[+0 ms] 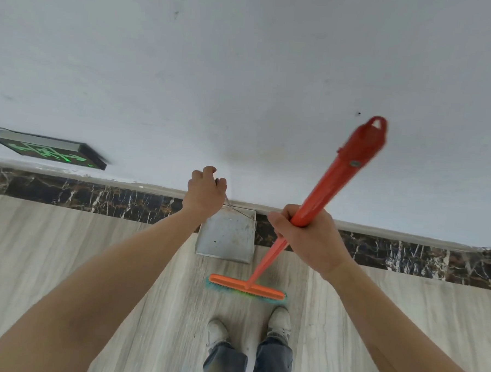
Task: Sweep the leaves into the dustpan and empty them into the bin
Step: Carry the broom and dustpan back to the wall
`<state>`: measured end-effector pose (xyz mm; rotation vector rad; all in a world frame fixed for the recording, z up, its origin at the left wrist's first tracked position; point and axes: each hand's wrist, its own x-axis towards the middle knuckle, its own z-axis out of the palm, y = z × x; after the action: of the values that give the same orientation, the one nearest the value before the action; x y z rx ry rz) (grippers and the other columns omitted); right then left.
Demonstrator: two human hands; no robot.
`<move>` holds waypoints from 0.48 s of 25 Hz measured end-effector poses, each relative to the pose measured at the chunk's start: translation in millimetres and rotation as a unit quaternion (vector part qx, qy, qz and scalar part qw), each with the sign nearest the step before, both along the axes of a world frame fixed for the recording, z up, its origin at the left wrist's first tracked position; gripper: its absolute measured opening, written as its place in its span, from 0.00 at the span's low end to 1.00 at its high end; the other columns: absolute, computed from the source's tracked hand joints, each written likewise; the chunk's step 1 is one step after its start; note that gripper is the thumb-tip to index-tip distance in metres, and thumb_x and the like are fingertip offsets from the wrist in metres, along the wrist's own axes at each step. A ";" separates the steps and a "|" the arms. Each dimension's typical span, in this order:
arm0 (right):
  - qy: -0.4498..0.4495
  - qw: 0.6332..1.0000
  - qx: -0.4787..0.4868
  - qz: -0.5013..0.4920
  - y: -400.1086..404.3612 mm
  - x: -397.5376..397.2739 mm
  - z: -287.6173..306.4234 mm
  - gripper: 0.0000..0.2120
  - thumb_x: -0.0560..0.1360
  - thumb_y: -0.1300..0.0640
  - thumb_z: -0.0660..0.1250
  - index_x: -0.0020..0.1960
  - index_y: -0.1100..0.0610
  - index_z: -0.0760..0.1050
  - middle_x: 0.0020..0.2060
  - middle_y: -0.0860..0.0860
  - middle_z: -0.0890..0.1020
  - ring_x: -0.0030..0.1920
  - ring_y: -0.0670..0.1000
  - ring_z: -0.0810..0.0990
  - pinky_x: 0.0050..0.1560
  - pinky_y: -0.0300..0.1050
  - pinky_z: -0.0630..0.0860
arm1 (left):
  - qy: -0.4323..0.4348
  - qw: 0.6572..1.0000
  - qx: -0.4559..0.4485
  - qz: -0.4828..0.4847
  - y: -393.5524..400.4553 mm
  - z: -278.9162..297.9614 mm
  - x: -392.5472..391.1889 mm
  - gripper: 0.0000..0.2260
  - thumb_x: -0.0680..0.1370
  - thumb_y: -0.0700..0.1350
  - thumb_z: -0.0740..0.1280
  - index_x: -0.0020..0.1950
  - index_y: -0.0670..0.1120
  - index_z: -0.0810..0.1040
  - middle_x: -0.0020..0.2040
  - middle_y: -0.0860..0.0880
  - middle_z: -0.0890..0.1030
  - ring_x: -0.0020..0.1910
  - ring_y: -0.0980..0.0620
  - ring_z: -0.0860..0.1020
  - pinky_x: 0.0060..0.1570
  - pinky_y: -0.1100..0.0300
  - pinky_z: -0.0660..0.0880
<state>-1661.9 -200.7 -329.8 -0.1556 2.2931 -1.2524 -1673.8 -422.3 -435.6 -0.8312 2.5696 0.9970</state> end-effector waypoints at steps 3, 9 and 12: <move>0.005 1.000 0.009 0.004 -40.7 -12.8 3.1 0.18 0.72 0.49 0.67 0.30 0.60 0.73 0.28 0.56 0.79 0.27 0.48 0.75 0.36 0.45 0.78 | 0.268 0.958 0.003 -0.107 0.8 85.8 11.0 0.13 0.81 0.43 0.56 0.62 0.47 0.76 0.53 0.49 0.80 0.55 0.51 0.76 0.54 0.52 0.74; -0.003 1.000 0.006 0.000 -101.9 -45.3 1.1 0.17 0.70 0.49 0.65 0.40 0.65 0.78 0.34 0.58 0.83 0.38 0.59 0.83 0.45 0.55 0.82 | 0.301 0.917 0.101 -0.241 0.6 210.9 -5.3 0.16 0.80 0.52 0.62 0.61 0.43 0.71 0.49 0.50 0.82 0.47 0.53 0.81 0.48 0.58 0.78; 0.045 0.998 0.038 0.018 -115.4 -61.7 0.2 0.12 0.71 0.47 0.66 0.36 0.55 0.77 0.29 0.47 0.81 0.33 0.49 0.81 0.40 0.44 0.77 | 0.272 0.934 0.081 -0.219 -6.0 211.3 -26.1 0.12 0.81 0.48 0.60 0.58 0.40 0.68 0.47 0.47 0.83 0.46 0.48 0.82 0.51 0.50 0.78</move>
<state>-1723.6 -316.1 -329.5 -0.2287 2.3993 -1.1598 -1700.0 -428.3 -224.2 0.0957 2.8523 1.4059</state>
